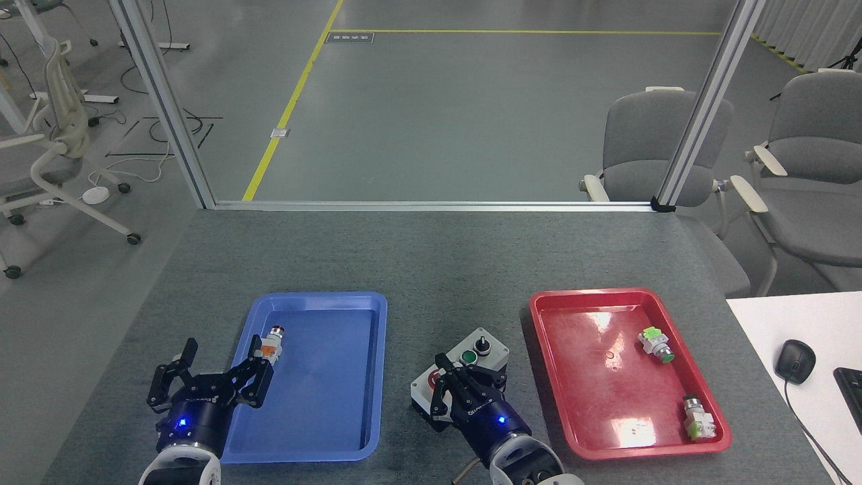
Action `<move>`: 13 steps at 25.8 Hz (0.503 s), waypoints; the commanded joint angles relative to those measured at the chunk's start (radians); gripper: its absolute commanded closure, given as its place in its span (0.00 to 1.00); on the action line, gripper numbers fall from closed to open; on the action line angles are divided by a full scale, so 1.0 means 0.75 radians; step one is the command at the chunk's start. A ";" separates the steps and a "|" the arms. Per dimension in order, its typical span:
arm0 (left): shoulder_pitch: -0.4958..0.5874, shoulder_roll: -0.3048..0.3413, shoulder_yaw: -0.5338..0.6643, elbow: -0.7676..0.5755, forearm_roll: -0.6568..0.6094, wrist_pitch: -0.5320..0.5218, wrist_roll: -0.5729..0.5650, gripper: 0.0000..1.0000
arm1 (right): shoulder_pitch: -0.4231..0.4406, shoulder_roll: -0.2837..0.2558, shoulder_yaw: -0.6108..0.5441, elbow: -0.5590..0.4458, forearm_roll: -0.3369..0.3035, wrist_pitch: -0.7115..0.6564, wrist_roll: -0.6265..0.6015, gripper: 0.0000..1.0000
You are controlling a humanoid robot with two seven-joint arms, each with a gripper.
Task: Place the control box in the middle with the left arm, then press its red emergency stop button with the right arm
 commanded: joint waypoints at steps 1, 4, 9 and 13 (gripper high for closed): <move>0.000 0.002 0.002 0.006 0.005 0.000 0.005 0.01 | 0.018 -0.016 -0.074 -0.060 -0.003 -0.065 -0.016 1.00; 0.002 0.000 0.008 0.008 0.010 0.000 0.018 0.01 | 0.040 -0.053 -0.170 -0.105 -0.003 -0.116 -0.018 1.00; 0.006 0.000 0.045 0.030 0.053 0.002 0.022 0.01 | 0.108 -0.100 -0.336 -0.124 -0.001 -0.108 -0.020 0.49; 0.006 -0.002 0.080 0.036 0.110 -0.013 0.030 0.01 | 0.148 -0.119 -0.477 -0.132 -0.009 -0.077 -0.020 0.01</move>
